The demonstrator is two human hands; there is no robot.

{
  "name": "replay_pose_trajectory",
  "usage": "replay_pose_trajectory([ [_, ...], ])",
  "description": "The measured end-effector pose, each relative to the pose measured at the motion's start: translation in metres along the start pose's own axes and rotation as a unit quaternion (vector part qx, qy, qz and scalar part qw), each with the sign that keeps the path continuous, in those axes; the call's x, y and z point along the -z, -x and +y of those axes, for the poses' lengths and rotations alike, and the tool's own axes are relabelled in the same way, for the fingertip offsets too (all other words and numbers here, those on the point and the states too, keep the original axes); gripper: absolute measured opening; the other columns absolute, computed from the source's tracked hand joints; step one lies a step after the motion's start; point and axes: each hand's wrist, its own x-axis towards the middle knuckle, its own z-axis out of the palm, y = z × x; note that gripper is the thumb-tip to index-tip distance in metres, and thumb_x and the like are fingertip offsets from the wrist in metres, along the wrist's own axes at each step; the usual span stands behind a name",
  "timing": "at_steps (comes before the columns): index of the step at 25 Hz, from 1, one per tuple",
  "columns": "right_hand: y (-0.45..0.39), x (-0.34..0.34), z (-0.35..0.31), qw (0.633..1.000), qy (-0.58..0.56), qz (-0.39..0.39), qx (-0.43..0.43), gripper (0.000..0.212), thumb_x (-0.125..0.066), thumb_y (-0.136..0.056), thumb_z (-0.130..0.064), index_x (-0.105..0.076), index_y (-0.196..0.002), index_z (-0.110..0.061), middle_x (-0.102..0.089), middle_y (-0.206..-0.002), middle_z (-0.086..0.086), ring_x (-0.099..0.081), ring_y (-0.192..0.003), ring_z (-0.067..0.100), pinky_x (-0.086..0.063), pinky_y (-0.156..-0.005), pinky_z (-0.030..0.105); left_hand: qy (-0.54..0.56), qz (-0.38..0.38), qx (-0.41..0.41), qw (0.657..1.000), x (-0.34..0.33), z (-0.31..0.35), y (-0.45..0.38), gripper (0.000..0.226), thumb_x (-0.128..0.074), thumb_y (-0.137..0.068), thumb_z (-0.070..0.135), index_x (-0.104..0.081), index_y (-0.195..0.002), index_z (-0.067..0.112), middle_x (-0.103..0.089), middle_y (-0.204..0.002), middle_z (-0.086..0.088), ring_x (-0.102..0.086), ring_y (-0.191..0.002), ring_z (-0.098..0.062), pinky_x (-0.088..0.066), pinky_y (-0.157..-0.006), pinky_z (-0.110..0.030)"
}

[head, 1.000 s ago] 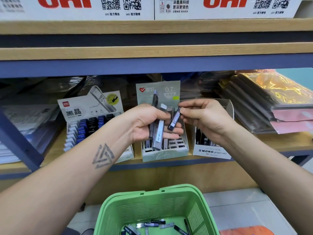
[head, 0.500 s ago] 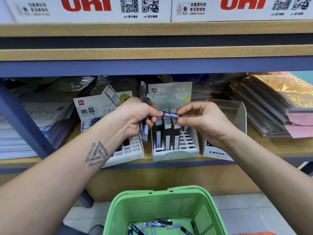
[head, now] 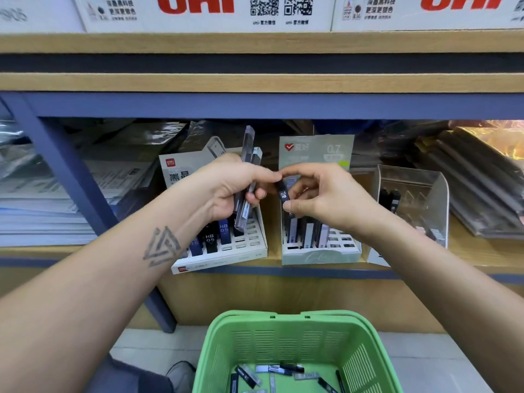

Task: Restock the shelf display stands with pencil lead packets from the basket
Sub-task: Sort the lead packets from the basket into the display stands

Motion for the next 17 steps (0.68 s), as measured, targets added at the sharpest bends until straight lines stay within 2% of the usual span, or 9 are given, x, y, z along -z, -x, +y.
replay_pose_trajectory([
  [3,-0.006,0.013,-0.002,0.995,-0.061,0.081,-0.002,0.034,-0.077,-0.086,-0.005,-0.064,-0.115,-0.014,-0.071,-0.084,0.009,-0.075,-0.073,0.027,-0.061,-0.068,0.032,0.045,-0.006,0.045,0.998,0.009,0.003,0.003,0.009,-0.057,-0.098,0.011,-0.053,-0.093,0.004,-0.066,-0.080,-0.021,-0.046,-0.045,-0.012,-0.032,-0.034,-0.015],
  [6,-0.004,0.044,0.008,0.979,-0.128,0.157,-0.020,0.020,-0.075,-0.088,-0.005,-0.066,-0.105,-0.005,-0.071,-0.085,0.019,-0.074,-0.077,0.034,-0.063,-0.068,0.036,0.047,-0.022,0.039,0.998,-0.001,0.005,0.001,0.006,-0.052,-0.099,0.007,-0.050,-0.102,0.003,-0.066,-0.080,-0.022,-0.045,-0.044,-0.013,-0.031,-0.033,-0.016],
  [8,0.003,0.063,0.019,0.978,-0.091,0.186,-0.020,0.013,-0.078,-0.085,-0.009,-0.071,-0.097,-0.006,-0.073,-0.090,0.019,-0.073,-0.083,0.029,-0.062,-0.073,0.035,0.044,-0.038,0.039,0.998,-0.014,0.005,-0.002,0.009,-0.052,-0.098,0.005,-0.049,-0.105,0.003,-0.066,-0.080,-0.022,-0.045,-0.045,-0.013,-0.031,-0.033,-0.016],
  [10,0.014,0.081,0.031,0.978,-0.019,0.209,-0.020,0.011,-0.081,-0.082,-0.014,-0.075,-0.091,-0.012,-0.075,-0.090,0.010,-0.072,-0.086,0.021,-0.060,-0.078,0.033,0.045,-0.063,0.048,0.996,-0.031,0.005,-0.004,0.006,-0.053,-0.097,0.008,-0.051,-0.101,0.003,-0.066,-0.082,-0.023,-0.046,-0.046,-0.013,-0.033,-0.034,-0.016],
  [14,0.027,0.108,0.052,0.970,0.078,0.225,-0.040,0.015,-0.082,-0.083,-0.016,-0.073,-0.095,-0.016,-0.074,-0.088,0.001,-0.071,-0.084,0.018,-0.061,-0.081,0.037,0.067,-0.115,0.066,0.989,-0.065,0.006,-0.005,0.012,-0.049,-0.098,0.013,-0.047,-0.087,0.008,-0.065,-0.086,-0.027,-0.048,-0.053,-0.017,-0.037,-0.038,-0.018],
  [17,0.033,0.115,0.066,0.958,0.166,0.230,-0.042,0.016,-0.082,-0.082,-0.016,-0.073,-0.095,-0.018,-0.071,-0.085,-0.004,-0.068,-0.082,0.011,-0.059,-0.079,0.033,0.076,-0.140,0.071,0.985,-0.086,0.003,-0.007,0.014,-0.043,-0.103,0.013,-0.049,-0.099,0.001,-0.066,-0.086,-0.024,-0.055,-0.058,-0.018,-0.045,-0.043,-0.020],
])
